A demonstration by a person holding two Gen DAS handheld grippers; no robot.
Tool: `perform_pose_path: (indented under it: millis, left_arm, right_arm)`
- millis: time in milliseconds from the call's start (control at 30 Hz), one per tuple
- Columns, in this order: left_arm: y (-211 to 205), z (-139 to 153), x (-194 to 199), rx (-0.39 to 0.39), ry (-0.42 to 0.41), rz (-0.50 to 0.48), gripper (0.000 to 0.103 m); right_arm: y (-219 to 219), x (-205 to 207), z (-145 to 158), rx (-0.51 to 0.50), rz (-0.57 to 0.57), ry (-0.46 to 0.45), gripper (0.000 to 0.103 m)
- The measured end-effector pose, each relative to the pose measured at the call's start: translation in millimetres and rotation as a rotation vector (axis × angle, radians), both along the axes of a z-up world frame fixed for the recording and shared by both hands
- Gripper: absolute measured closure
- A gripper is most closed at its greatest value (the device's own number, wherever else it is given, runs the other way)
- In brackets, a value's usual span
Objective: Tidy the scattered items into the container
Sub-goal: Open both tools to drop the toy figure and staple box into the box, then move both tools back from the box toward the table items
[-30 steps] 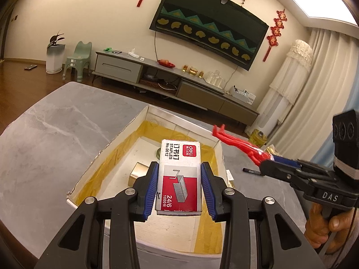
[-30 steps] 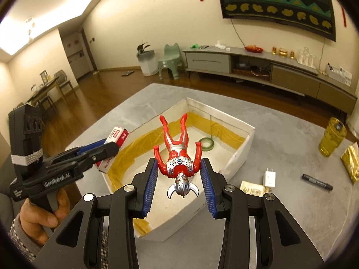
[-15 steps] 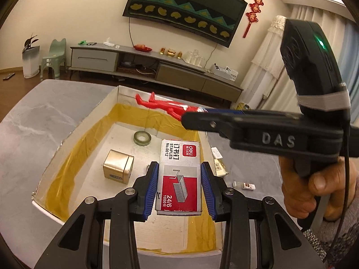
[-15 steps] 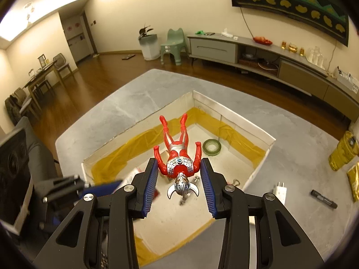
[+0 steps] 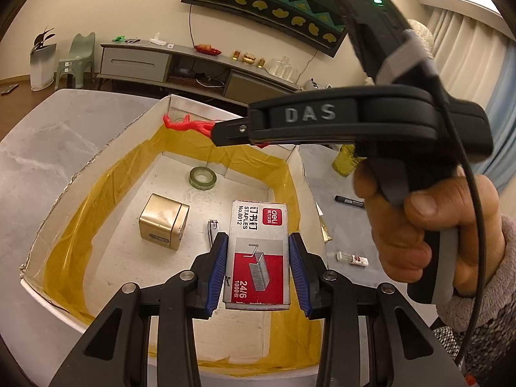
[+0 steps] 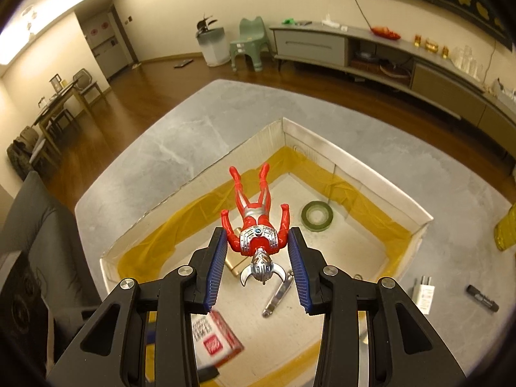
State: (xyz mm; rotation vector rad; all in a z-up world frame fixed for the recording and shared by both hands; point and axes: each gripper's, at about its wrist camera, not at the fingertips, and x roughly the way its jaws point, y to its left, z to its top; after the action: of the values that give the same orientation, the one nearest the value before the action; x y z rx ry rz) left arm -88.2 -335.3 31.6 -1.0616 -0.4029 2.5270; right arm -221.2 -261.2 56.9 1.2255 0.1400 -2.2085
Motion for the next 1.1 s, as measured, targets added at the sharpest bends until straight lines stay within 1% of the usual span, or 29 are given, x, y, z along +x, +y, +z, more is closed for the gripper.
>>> perform_pose_path:
  millis: [200, 267, 333, 400, 600, 733, 833, 1100]
  left_arm:
    - [0.8, -7.9, -11.0, -0.013, -0.035, 0.01, 0.063]
    - [-2.3, -13.6, -15.2, -0.008, -0.058, 0.026, 0.06]
    - [-9.6, -17.5, -17.1, 0.019, -0.074, 0.044, 0.049]
    - [-18.5, -17.0, -15.5, 0.037, -0.064, 0.075, 0.048]
    - [-39.5, -15.5, -10.7, 0.09, -0.038, 0.146, 0.048]
    - [-46.4, -15.3, -8.9, 0.111, -0.032, 0.166, 0.048]
    - [-43.6, -16.3, -10.5, 0.099, -0.04, 0.155, 0.048]
    - [-33.8, -12.5, -8.7, 0.045, -0.018, 0.139, 0.048]
  right_arm:
    - [-8.9, -25.1, -14.7, -0.004, -0.017, -0.059, 0.062]
    - [-9.0, -34.7, -23.0, -0.017, -0.027, -0.082, 0.06]
    - [-7.7, -43.7, -33.3, -0.012, -0.05, -0.115, 0.059]
    - [-4.0, -48.0, -40.1, -0.011, -0.069, -0.135, 0.058]
    - [3.5, -38.0, -40.3, -0.011, -0.063, -0.136, 0.058]
    - [7.3, -29.7, -38.3, -0.021, -0.055, -0.139, 0.058]
    - [9.5, -25.7, -37.5, -0.022, -0.053, -0.146, 0.058]
    - [16.5, -9.2, -33.8, -0.023, -0.032, -0.147, 0.058]
